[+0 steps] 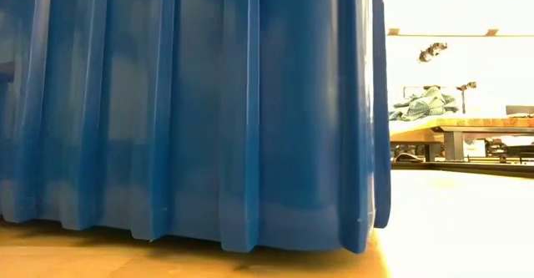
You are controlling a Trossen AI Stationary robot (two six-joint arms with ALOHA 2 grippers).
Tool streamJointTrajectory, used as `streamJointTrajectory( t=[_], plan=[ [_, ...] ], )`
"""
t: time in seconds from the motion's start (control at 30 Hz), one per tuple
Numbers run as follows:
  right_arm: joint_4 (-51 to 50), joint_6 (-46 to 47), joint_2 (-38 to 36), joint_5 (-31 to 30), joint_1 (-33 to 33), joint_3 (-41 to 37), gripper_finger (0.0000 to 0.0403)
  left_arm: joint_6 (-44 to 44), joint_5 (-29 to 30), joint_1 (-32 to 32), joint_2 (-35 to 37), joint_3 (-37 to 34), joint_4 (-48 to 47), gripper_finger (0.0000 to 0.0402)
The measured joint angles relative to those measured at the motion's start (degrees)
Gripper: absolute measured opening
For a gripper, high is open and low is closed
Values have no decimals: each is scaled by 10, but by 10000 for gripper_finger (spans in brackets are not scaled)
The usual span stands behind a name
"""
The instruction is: Sort blocks
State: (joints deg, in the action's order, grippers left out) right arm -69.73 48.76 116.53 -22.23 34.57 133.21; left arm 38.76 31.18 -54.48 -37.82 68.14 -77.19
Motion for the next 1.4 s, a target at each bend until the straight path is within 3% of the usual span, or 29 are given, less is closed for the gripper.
streamJointTrajectory(
  t=[0.53, 0.83, 1.4],
  plan=[
    [-62, -29, -1, -15, -1, 0, 0, 1, 11, 0, -1, 0, 6, 1],
    [0, -74, -1, 0, -13, 0, 0, 2, 10, 0, 1, 0, -3, 1],
    [-61, -58, 6, 13, -8, 1, 0, 2, 21, 0, -3, 0, 7, 1]
  ],
)
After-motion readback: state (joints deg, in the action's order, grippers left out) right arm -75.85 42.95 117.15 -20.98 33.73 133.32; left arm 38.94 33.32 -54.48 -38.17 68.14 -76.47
